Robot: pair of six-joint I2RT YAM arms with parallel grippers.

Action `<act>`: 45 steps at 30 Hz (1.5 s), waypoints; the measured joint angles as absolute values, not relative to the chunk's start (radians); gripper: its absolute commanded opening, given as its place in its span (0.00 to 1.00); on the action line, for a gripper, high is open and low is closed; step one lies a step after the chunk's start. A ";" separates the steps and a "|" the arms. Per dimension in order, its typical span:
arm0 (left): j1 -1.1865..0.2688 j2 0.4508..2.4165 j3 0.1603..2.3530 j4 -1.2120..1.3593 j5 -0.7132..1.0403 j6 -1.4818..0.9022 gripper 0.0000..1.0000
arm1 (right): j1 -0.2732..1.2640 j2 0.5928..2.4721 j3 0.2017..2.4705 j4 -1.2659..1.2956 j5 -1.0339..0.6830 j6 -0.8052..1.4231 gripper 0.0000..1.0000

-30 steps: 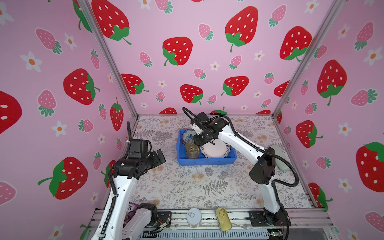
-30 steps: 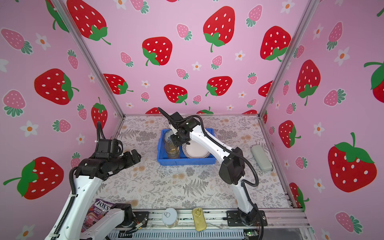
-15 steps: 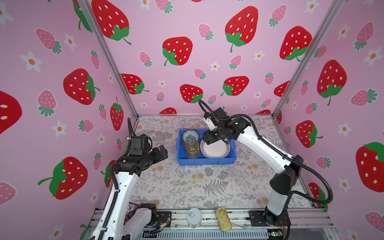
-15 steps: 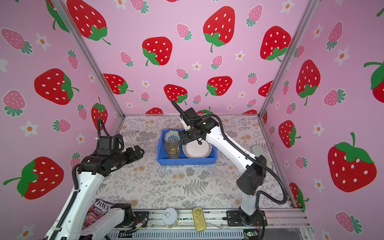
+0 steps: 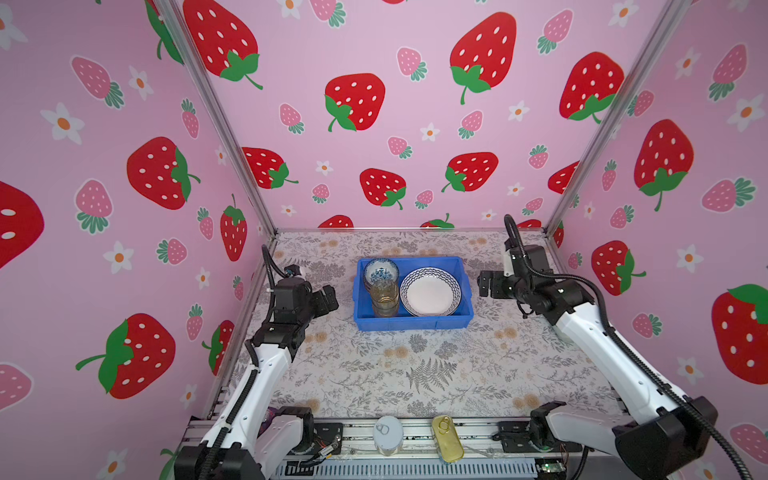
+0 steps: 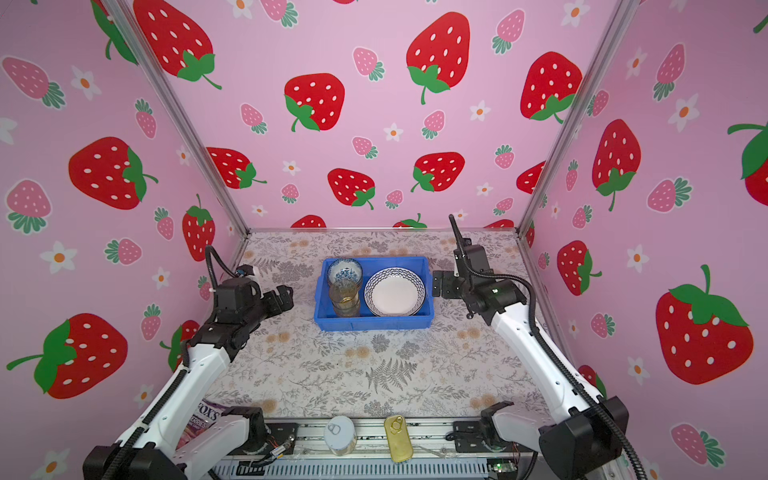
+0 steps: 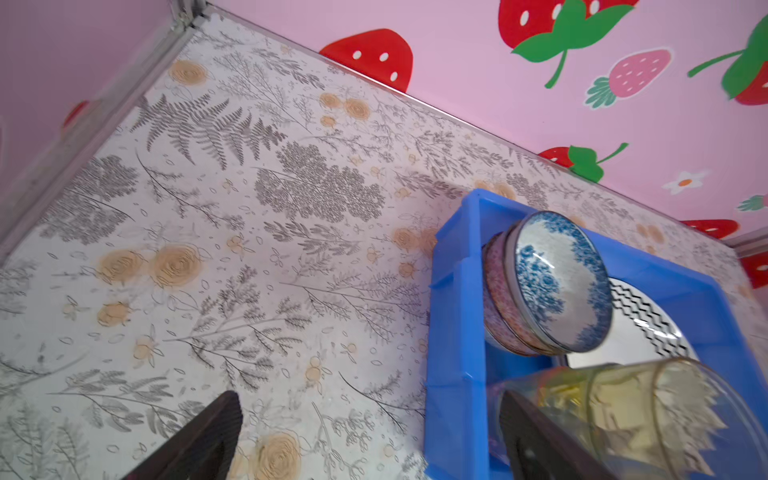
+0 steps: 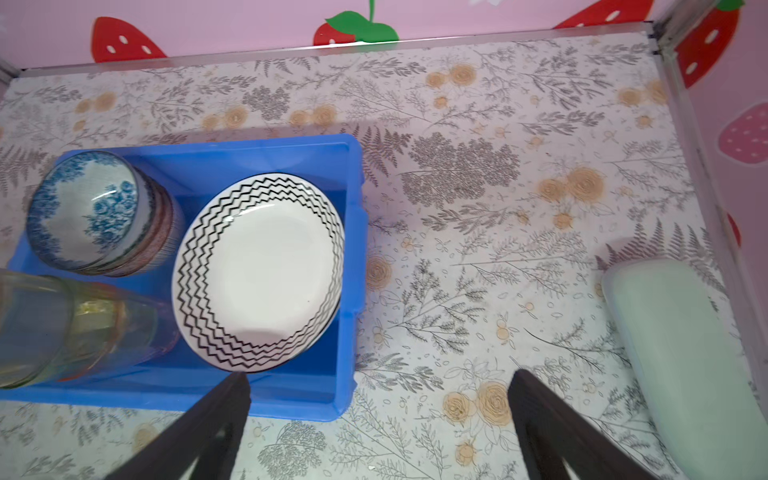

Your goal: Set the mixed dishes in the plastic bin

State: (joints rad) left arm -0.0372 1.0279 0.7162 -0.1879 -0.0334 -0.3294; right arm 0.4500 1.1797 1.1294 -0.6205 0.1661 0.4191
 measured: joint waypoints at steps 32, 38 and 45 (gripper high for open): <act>-0.004 1.522 0.411 0.746 -0.133 -0.074 0.99 | 0.147 1.298 0.485 0.371 0.355 0.156 0.99; 0.020 1.539 0.399 0.789 -0.077 -0.075 0.99 | 0.142 1.369 0.377 0.653 0.267 0.070 0.99; 0.024 1.540 0.411 0.784 -0.040 -0.075 0.99 | 0.142 1.426 0.299 0.937 0.189 0.015 0.99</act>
